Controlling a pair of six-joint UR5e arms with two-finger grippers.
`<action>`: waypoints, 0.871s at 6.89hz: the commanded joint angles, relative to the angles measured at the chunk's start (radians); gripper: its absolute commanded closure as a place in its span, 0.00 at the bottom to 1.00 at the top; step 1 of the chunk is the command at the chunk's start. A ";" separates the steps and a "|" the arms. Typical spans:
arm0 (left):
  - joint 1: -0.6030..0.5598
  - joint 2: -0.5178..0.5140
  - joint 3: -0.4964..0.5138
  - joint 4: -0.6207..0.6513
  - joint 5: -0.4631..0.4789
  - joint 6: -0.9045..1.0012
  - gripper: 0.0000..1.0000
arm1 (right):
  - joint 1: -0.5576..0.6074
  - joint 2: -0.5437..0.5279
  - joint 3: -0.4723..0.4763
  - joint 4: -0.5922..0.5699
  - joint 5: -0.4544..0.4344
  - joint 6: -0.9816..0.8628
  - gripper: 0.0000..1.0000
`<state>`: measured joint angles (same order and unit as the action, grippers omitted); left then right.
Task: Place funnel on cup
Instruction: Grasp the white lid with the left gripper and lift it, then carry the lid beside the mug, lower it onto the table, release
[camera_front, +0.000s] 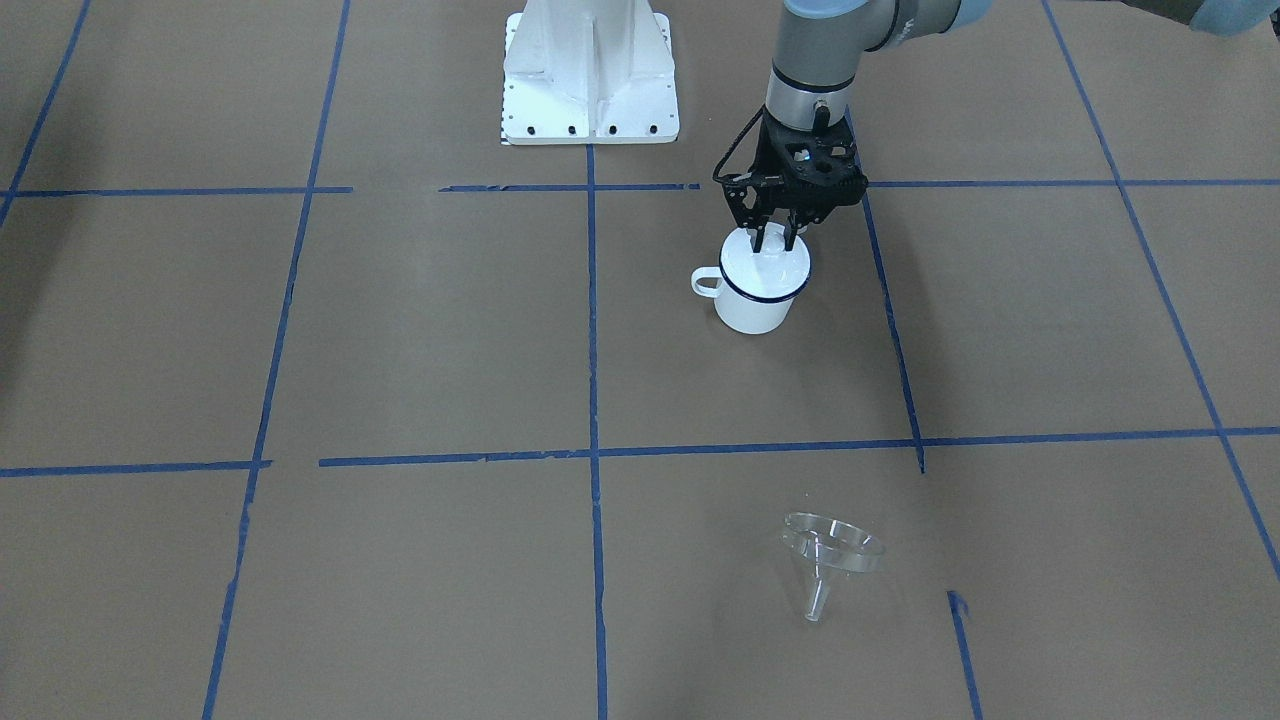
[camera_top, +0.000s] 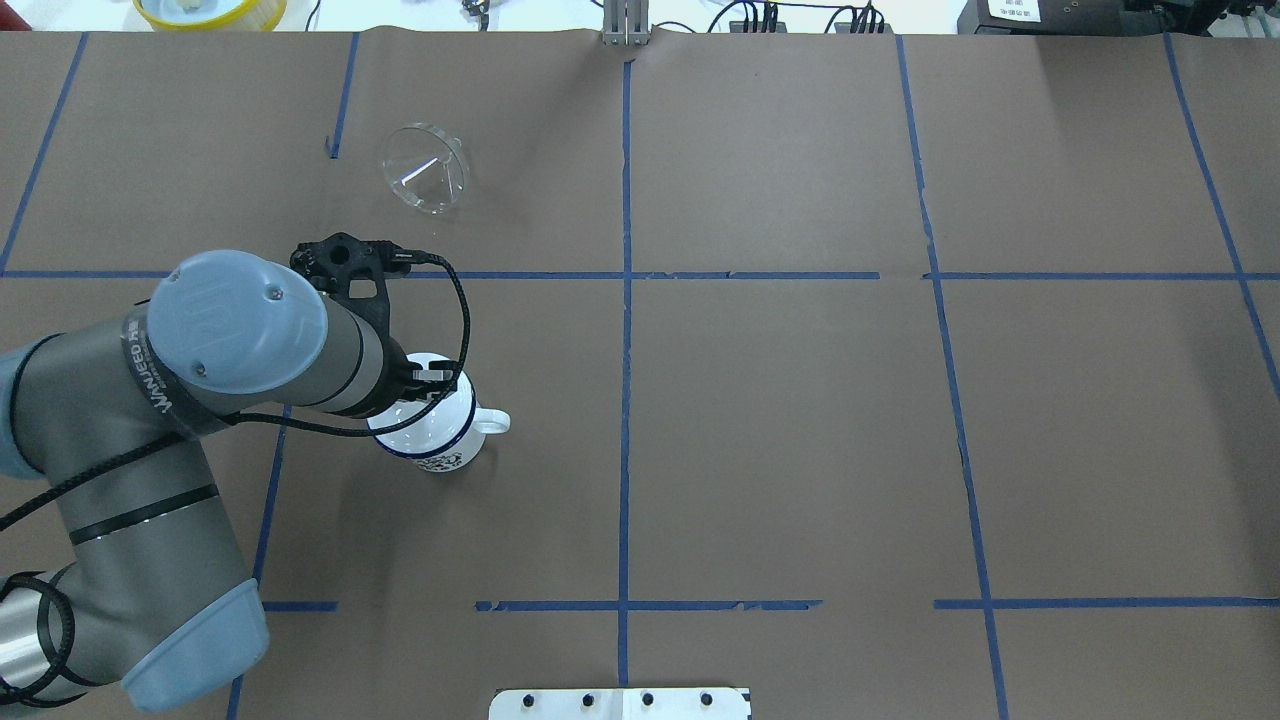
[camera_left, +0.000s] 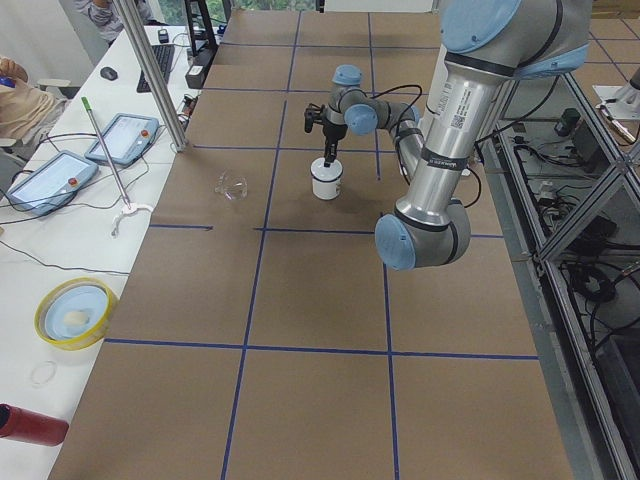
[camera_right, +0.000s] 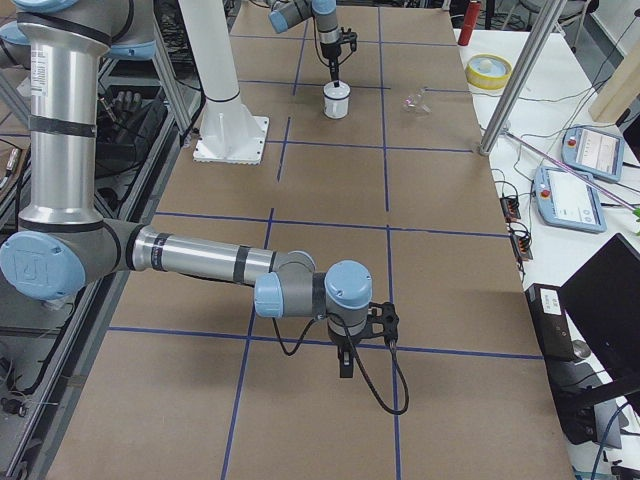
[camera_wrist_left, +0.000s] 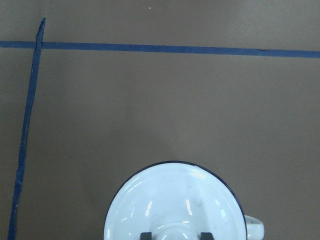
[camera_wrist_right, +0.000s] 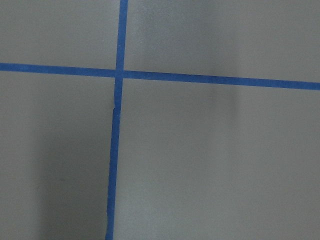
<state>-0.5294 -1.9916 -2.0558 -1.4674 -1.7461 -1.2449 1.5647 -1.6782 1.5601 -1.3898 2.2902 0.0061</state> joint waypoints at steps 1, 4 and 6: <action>-0.079 0.003 -0.061 0.012 -0.004 0.080 1.00 | 0.000 0.000 0.000 0.000 0.000 0.000 0.00; -0.159 0.344 -0.248 -0.074 -0.114 0.393 1.00 | 0.000 0.000 0.000 0.000 0.000 0.000 0.00; -0.147 0.488 -0.079 -0.511 -0.110 0.283 1.00 | 0.000 0.000 0.000 0.000 0.000 0.000 0.00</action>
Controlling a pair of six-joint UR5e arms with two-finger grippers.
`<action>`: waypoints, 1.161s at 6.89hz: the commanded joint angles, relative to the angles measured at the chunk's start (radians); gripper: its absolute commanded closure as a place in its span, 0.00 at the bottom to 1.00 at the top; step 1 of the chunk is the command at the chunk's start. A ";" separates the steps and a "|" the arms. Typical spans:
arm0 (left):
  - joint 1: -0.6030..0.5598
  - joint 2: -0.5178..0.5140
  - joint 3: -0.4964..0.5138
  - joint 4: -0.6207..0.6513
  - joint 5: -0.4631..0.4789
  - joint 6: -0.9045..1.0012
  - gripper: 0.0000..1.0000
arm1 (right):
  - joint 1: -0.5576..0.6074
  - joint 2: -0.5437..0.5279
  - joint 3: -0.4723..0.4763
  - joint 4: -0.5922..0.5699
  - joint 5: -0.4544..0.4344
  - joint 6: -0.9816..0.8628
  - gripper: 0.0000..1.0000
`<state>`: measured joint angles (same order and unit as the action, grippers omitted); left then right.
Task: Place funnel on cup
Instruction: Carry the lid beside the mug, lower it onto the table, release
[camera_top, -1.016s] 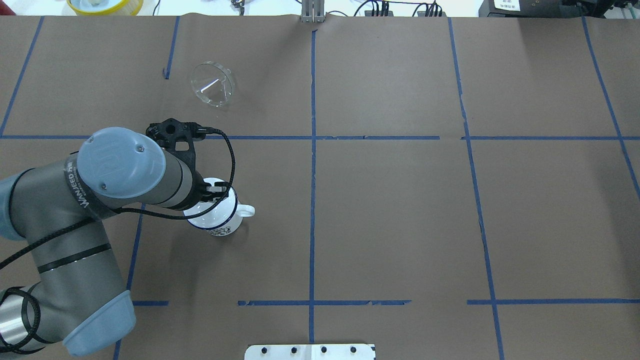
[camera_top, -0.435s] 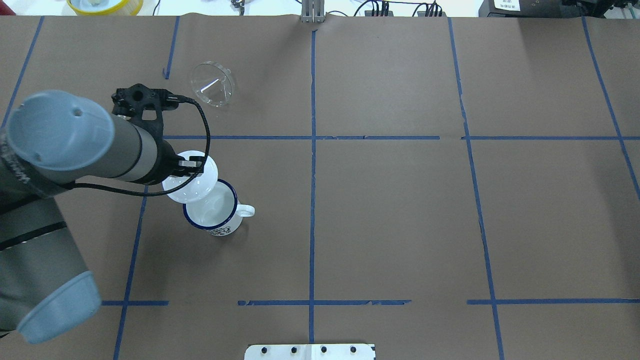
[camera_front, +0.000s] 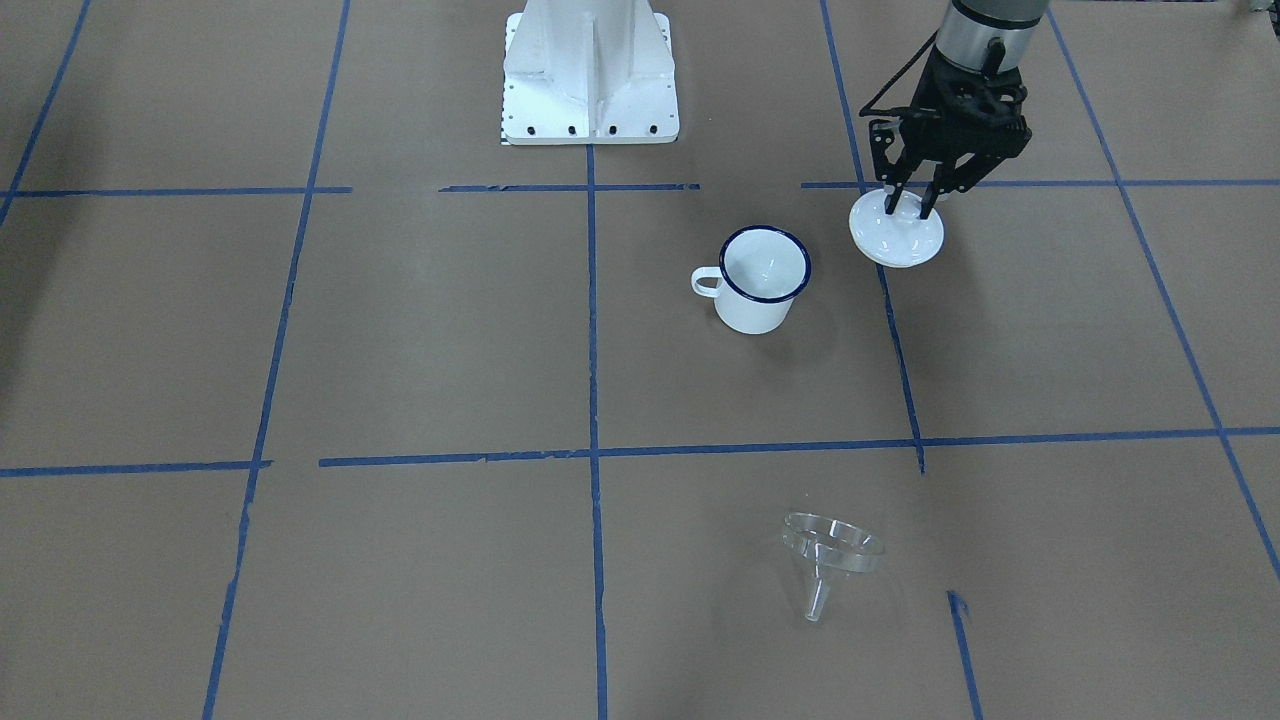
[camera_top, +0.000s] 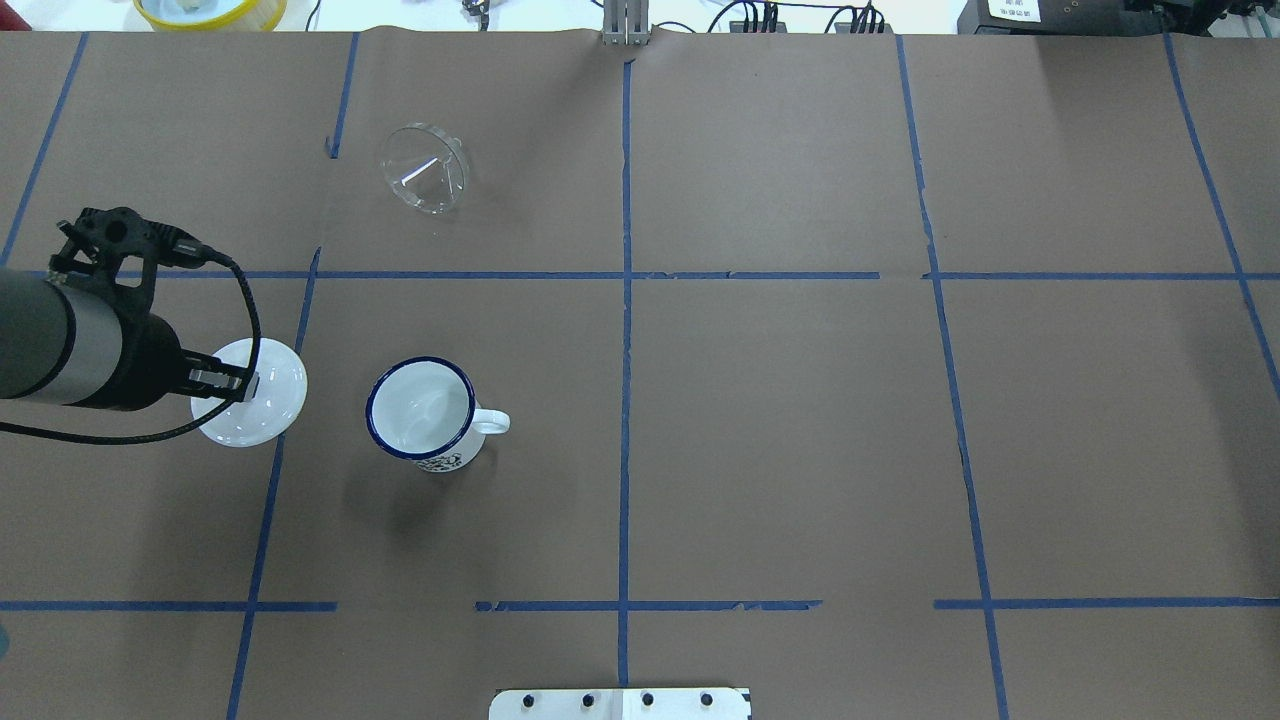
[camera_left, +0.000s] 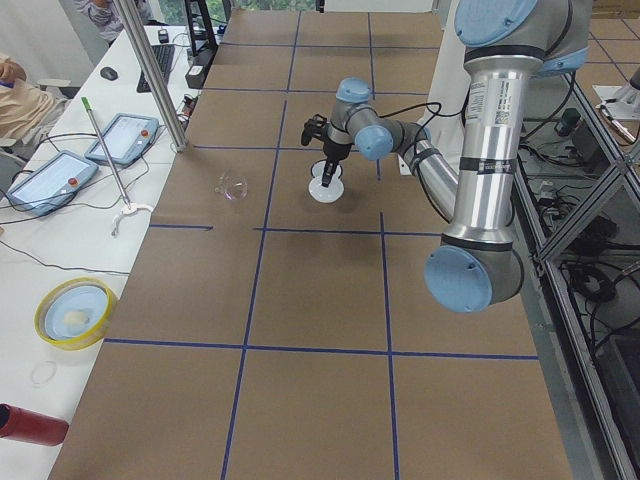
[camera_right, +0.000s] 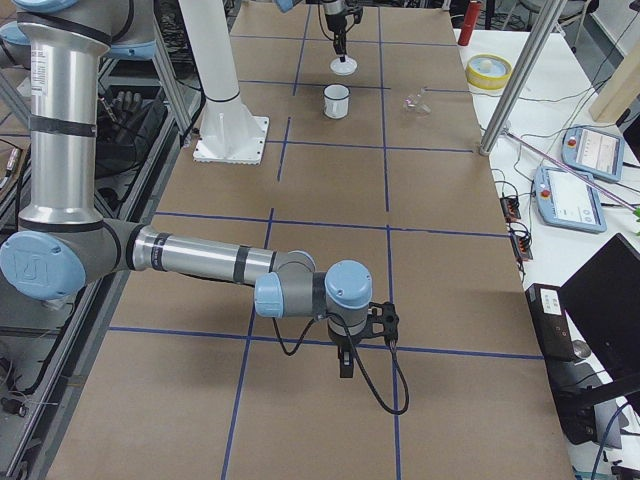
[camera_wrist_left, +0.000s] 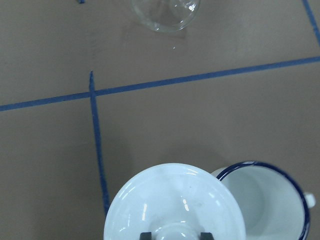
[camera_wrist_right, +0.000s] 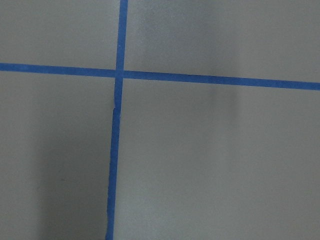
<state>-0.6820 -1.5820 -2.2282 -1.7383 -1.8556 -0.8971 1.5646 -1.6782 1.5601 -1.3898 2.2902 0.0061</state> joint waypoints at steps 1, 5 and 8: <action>0.039 0.076 0.163 -0.288 0.006 -0.091 1.00 | 0.000 0.000 0.000 0.000 0.000 0.000 0.00; 0.171 0.056 0.197 -0.287 0.084 -0.190 1.00 | 0.000 0.000 0.000 0.000 0.000 0.000 0.00; 0.177 0.036 0.228 -0.287 0.095 -0.197 0.95 | 0.000 0.000 0.000 0.000 0.000 0.000 0.00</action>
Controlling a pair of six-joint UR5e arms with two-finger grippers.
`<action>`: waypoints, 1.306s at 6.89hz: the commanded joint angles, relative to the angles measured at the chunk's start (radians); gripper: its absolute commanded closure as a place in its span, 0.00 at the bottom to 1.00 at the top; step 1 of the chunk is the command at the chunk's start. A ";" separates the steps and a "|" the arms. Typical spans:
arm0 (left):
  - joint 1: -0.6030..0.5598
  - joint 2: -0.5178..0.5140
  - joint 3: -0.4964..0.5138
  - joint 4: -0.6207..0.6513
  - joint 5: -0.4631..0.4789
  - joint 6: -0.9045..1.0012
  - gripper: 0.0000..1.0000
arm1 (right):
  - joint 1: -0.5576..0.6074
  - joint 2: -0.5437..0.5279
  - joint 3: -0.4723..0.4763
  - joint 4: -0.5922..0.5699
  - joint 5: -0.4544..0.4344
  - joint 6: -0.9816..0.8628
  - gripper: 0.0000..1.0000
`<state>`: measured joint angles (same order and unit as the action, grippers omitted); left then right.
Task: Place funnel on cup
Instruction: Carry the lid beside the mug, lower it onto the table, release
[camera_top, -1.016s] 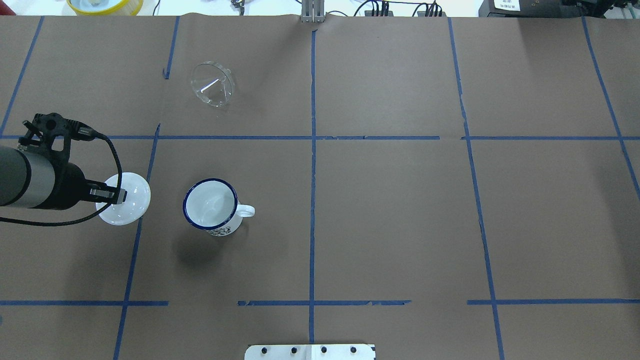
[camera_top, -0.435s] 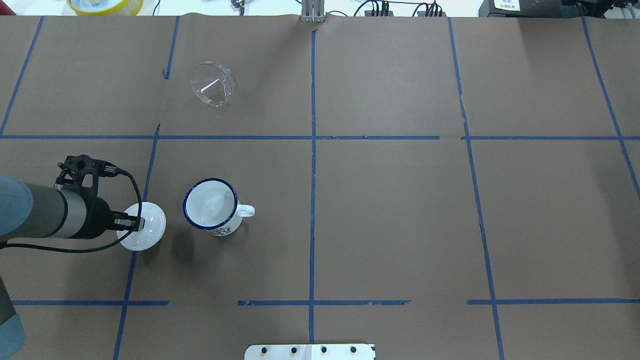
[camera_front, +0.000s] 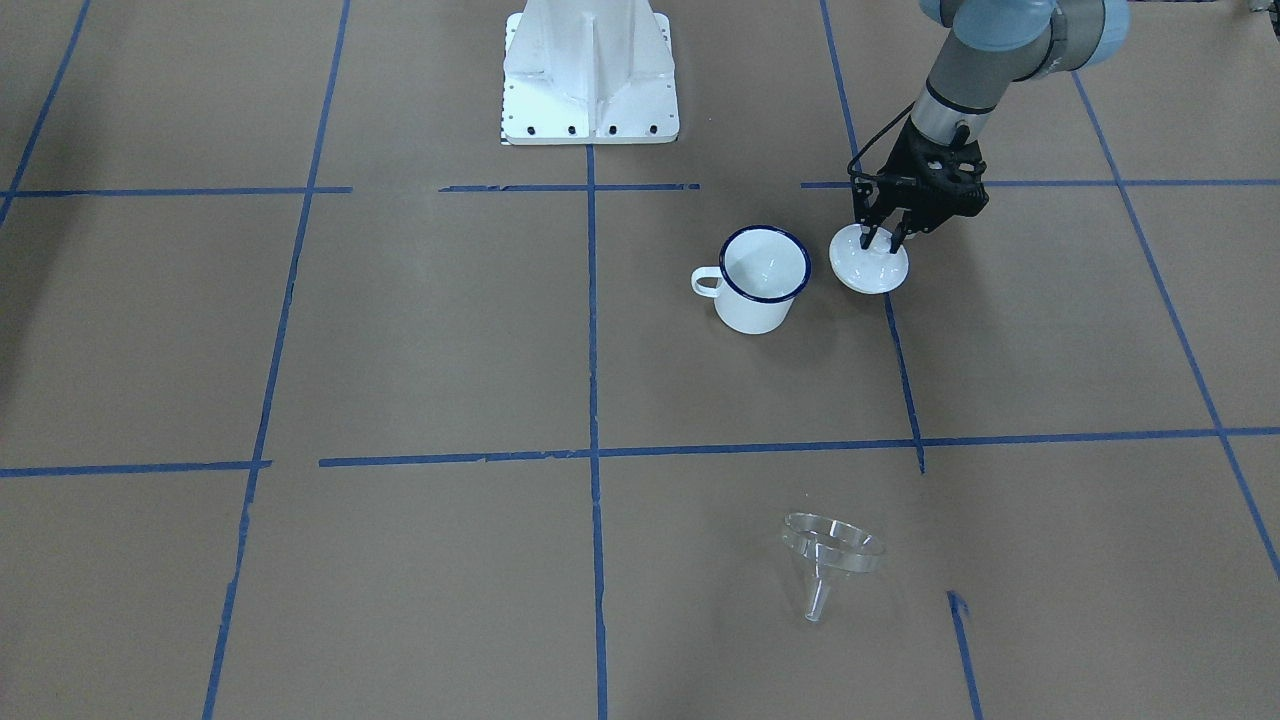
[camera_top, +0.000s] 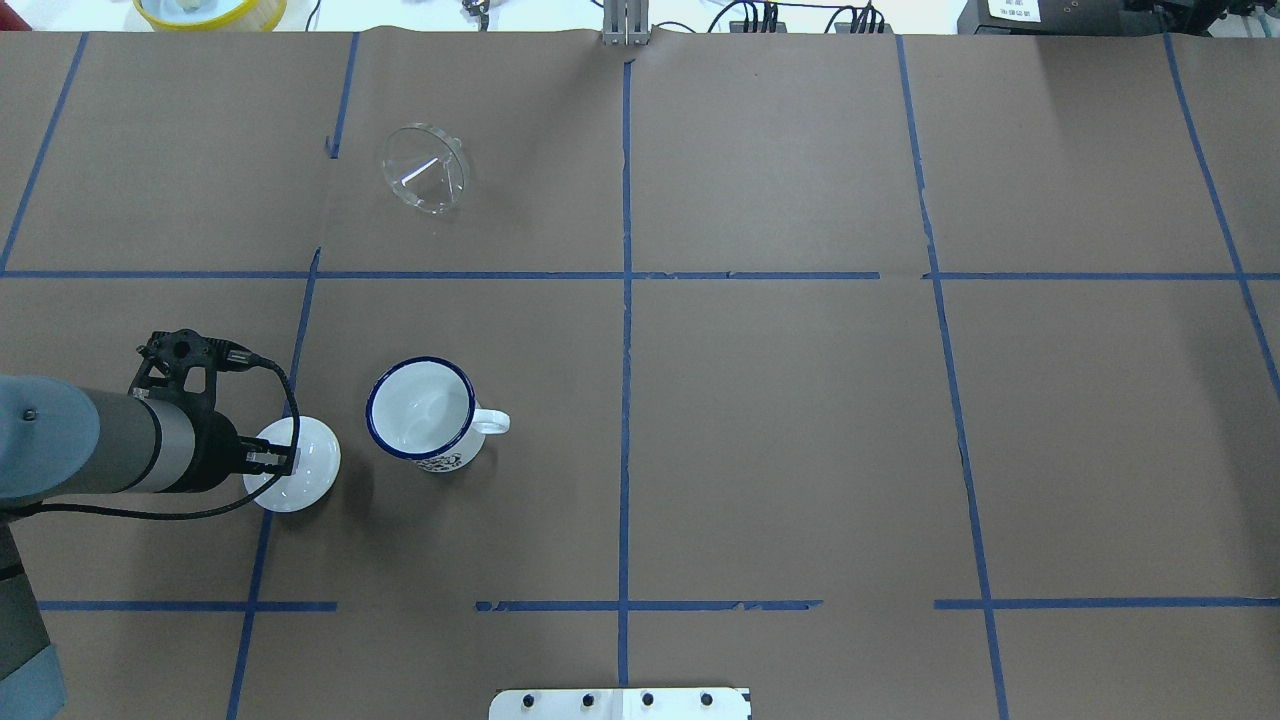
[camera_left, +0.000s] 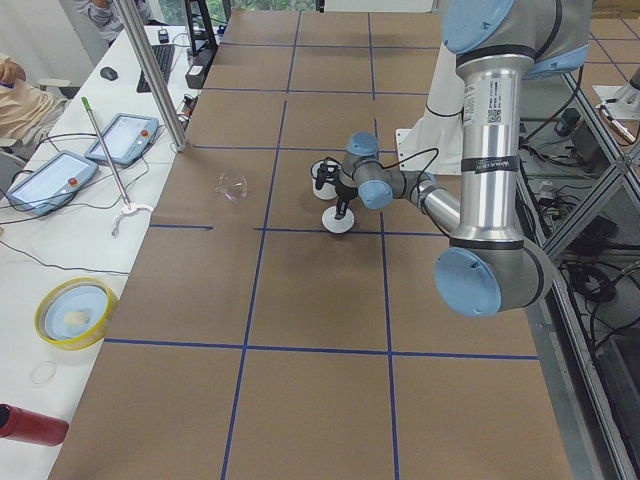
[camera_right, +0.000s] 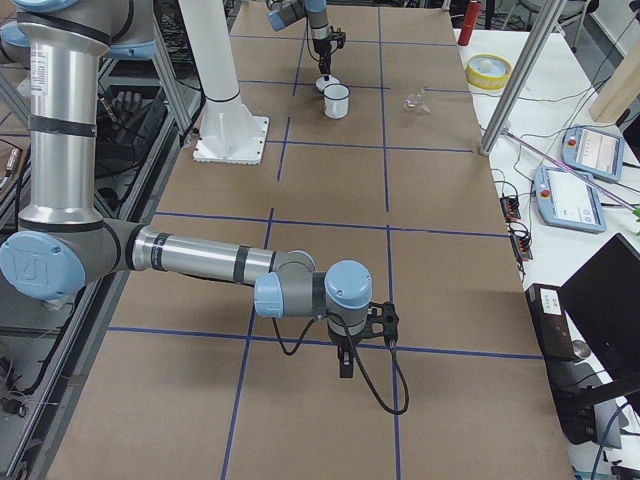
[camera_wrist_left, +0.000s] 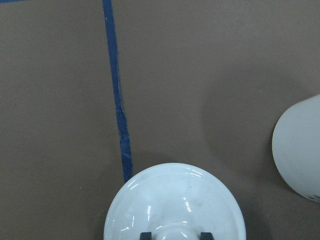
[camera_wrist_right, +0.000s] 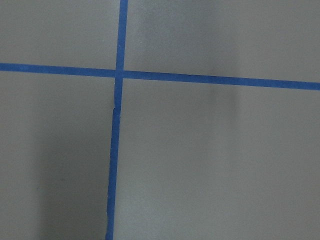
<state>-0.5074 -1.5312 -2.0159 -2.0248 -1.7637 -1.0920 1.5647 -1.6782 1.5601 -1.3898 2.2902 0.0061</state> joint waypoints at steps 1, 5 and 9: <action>0.003 -0.023 0.019 0.000 0.003 -0.002 0.92 | 0.000 0.000 0.000 0.000 0.000 0.000 0.00; -0.003 -0.030 0.016 0.000 0.003 -0.002 0.00 | 0.000 0.000 0.000 0.000 0.000 0.000 0.00; -0.215 -0.091 -0.044 -0.044 -0.007 -0.100 0.00 | 0.000 0.000 0.000 0.000 0.000 0.000 0.00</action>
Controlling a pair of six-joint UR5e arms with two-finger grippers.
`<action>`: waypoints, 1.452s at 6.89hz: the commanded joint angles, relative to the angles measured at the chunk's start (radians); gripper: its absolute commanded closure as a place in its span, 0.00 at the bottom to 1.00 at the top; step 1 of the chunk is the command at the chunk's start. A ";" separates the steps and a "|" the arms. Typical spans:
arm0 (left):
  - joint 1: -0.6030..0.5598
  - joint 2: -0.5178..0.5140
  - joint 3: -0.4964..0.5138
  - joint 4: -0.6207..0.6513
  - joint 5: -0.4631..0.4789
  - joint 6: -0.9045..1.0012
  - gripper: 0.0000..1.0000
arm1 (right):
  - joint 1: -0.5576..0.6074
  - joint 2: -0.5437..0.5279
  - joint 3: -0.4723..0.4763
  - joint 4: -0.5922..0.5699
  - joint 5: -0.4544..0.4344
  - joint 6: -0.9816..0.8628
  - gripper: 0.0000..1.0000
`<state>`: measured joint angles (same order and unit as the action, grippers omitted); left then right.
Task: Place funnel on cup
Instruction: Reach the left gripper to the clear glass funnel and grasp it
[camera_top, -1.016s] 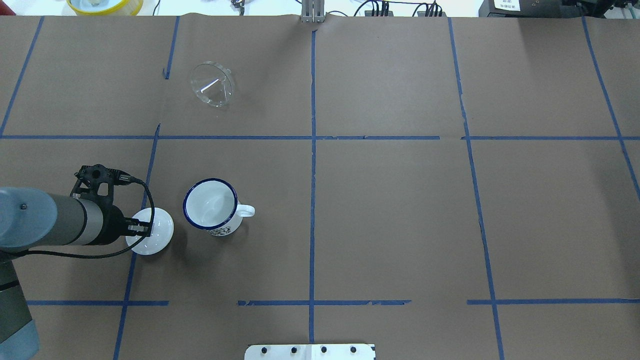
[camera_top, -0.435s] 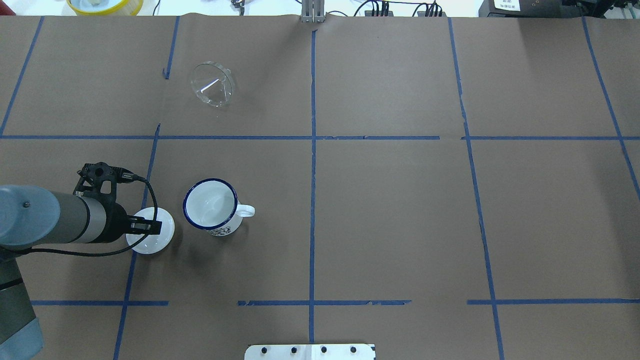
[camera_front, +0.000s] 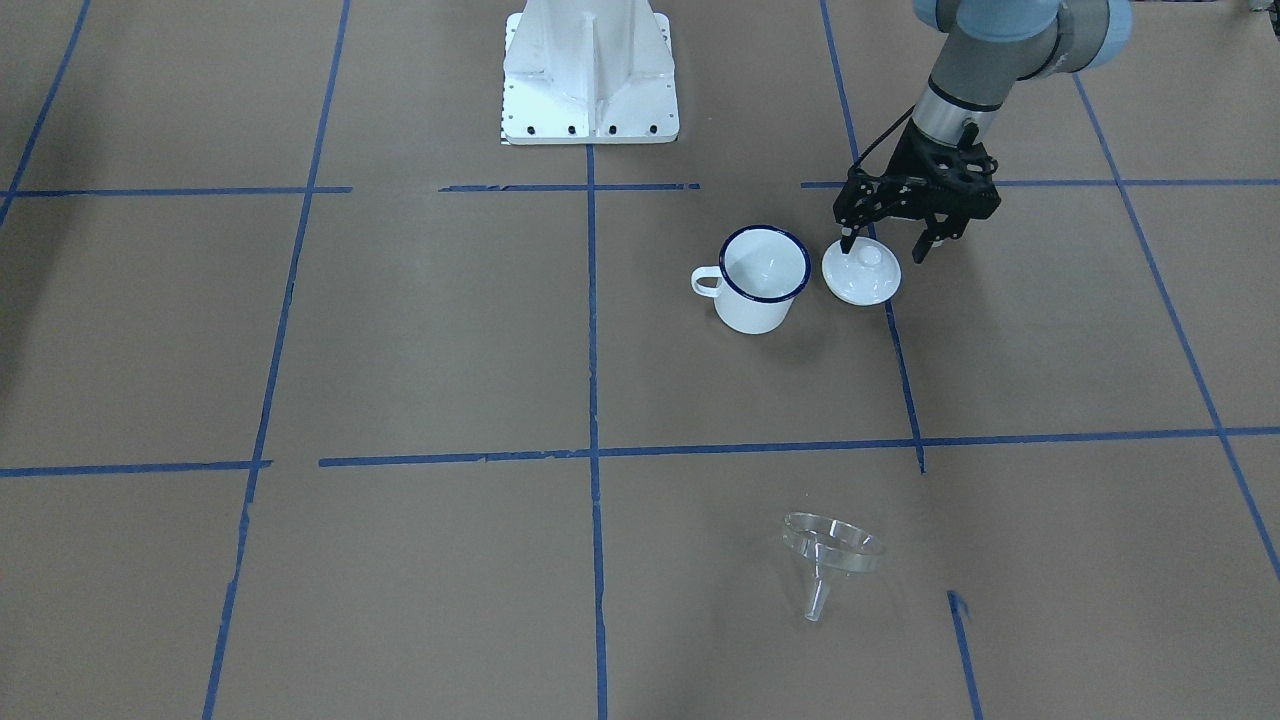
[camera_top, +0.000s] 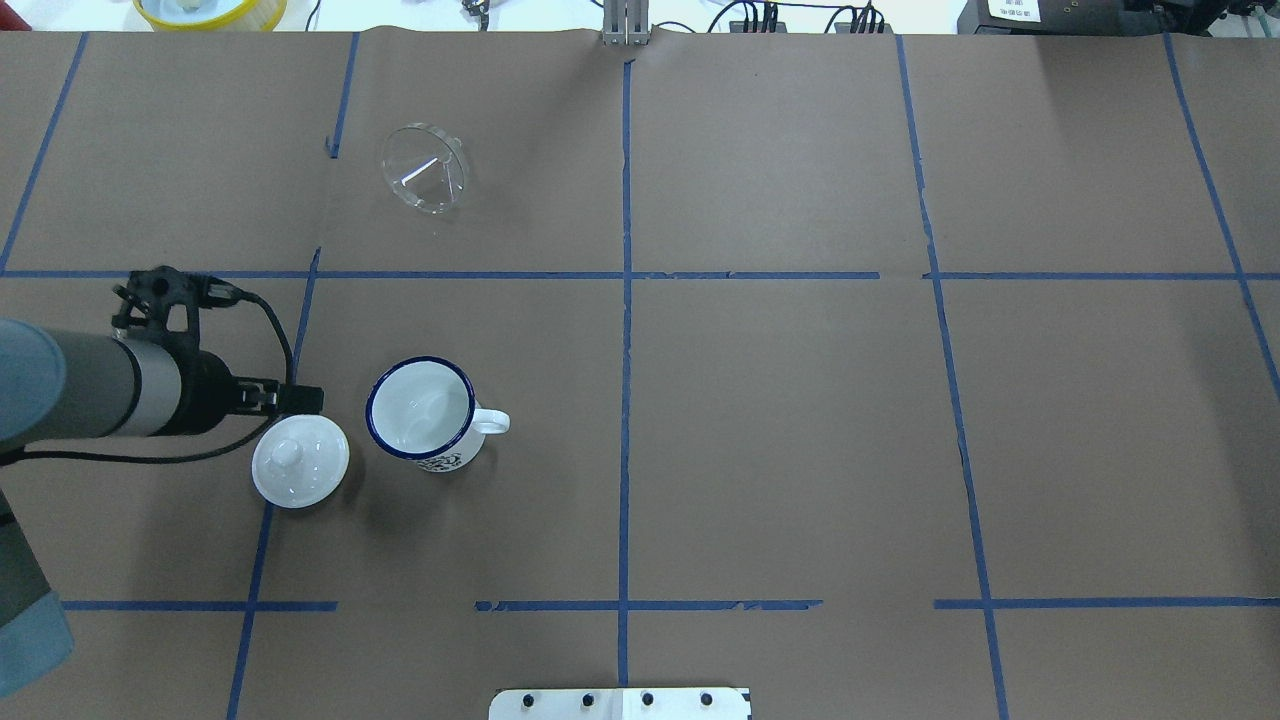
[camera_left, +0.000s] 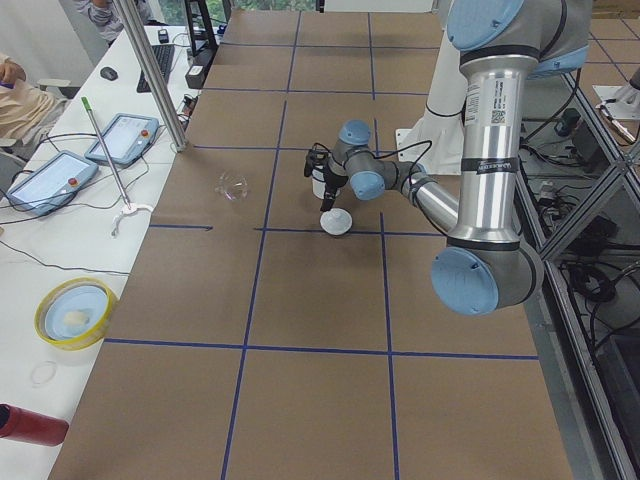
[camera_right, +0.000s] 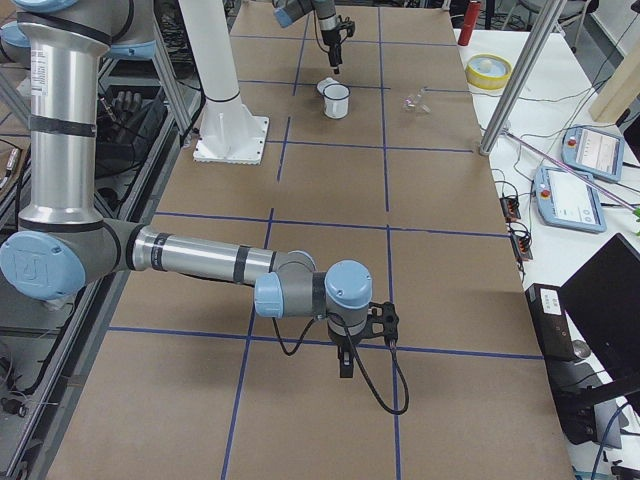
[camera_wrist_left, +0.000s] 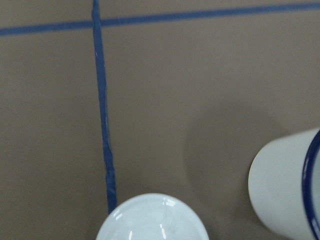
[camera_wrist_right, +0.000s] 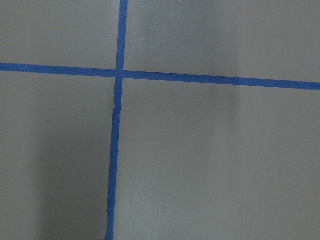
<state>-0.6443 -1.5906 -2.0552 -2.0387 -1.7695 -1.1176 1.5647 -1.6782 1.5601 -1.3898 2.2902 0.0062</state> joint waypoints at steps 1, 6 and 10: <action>-0.103 -0.057 0.035 -0.166 -0.001 -0.301 0.00 | 0.000 0.000 0.000 0.000 0.000 0.000 0.00; -0.095 -0.512 0.584 -0.333 0.172 -0.864 0.00 | 0.000 0.000 0.000 0.000 0.000 0.000 0.00; -0.115 -0.615 0.858 -0.471 0.220 -0.893 0.04 | 0.000 0.000 0.000 0.000 0.000 0.000 0.00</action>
<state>-0.7494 -2.1827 -1.2715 -2.4706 -1.5515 -2.0087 1.5647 -1.6781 1.5600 -1.3898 2.2902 0.0061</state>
